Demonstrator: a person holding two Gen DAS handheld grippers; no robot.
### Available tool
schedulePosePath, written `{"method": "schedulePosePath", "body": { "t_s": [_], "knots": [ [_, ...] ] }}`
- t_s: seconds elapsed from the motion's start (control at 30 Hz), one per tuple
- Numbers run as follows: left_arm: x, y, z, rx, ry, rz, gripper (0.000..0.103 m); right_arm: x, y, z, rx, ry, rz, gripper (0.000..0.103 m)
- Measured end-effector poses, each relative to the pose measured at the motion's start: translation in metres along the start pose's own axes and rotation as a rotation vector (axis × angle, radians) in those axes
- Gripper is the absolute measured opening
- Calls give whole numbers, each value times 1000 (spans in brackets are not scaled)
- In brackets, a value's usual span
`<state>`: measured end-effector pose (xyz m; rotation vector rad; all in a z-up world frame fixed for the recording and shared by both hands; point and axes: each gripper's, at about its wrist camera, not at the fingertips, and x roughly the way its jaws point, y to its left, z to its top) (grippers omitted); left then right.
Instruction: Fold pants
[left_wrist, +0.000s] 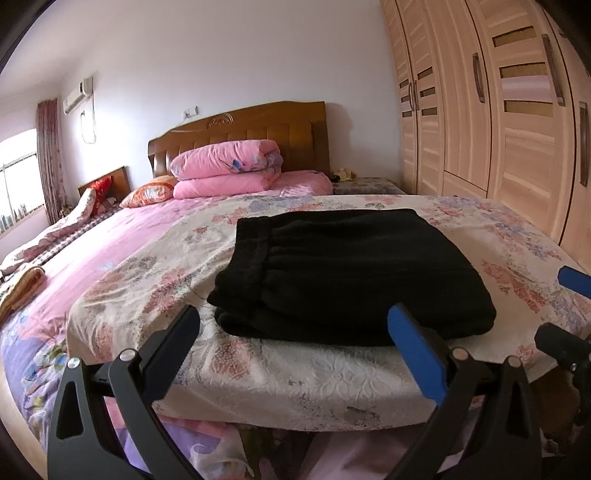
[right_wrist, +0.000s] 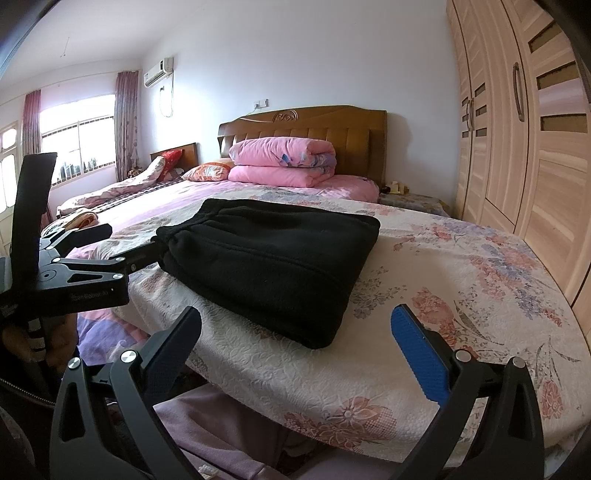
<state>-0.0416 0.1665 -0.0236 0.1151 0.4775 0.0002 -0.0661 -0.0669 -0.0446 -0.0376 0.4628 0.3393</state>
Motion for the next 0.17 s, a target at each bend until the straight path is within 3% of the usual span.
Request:
{"method": "schedulePosePath", "body": {
  "t_s": [0.17],
  "knots": [
    [1,0,1,6,4,2,102,0,-1,1,-2,0,1,99]
  ]
}}
